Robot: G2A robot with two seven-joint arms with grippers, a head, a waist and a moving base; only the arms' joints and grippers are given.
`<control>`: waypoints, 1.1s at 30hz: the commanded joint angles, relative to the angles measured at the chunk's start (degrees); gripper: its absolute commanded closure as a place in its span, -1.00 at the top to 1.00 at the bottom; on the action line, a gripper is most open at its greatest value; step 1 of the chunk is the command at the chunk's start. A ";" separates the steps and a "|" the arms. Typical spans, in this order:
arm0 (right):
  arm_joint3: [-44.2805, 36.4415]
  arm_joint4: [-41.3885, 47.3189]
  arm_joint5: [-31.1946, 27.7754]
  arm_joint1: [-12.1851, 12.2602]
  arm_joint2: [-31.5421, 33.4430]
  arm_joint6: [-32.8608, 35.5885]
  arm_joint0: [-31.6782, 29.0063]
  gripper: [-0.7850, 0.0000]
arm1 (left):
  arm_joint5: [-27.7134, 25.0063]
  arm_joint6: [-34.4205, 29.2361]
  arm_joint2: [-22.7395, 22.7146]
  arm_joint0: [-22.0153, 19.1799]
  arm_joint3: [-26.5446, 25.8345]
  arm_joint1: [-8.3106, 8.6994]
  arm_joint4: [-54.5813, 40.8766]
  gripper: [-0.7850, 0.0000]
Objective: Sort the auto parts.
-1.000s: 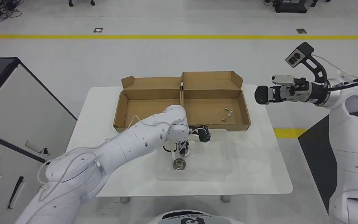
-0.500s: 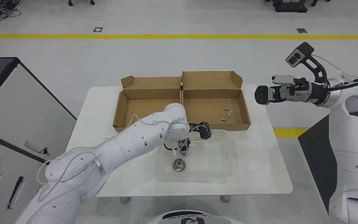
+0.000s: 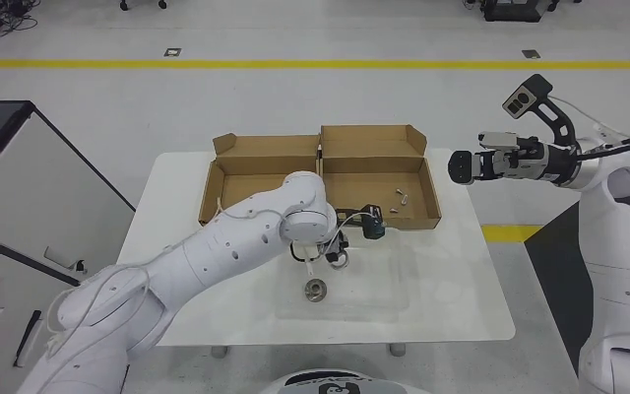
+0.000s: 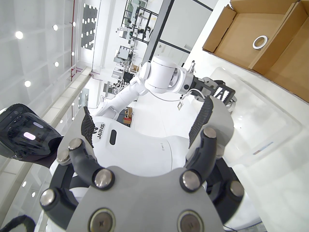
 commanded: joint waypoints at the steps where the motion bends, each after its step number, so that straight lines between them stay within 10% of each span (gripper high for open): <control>1: 0.00 0.00 0.00 0.00 0.00 0.00 0.00 1.00 | 0.59 -0.52 -1.27 0.56 -3.89 1.20 -0.46 -1.00; 9: 0.00 0.00 0.00 0.00 0.00 0.00 0.00 1.00 | 0.39 -0.31 -4.42 0.69 -13.40 5.01 -4.03 -1.00; 20: 0.00 0.00 0.00 0.00 0.00 0.00 0.00 1.00 | 0.39 -0.31 -4.42 0.69 -13.40 5.01 -4.03 -1.00; 33: 0.00 0.00 0.00 0.00 0.00 0.00 0.00 1.00 | -1.99 9.51 -25.09 11.24 -16.16 11.16 -12.82 -1.00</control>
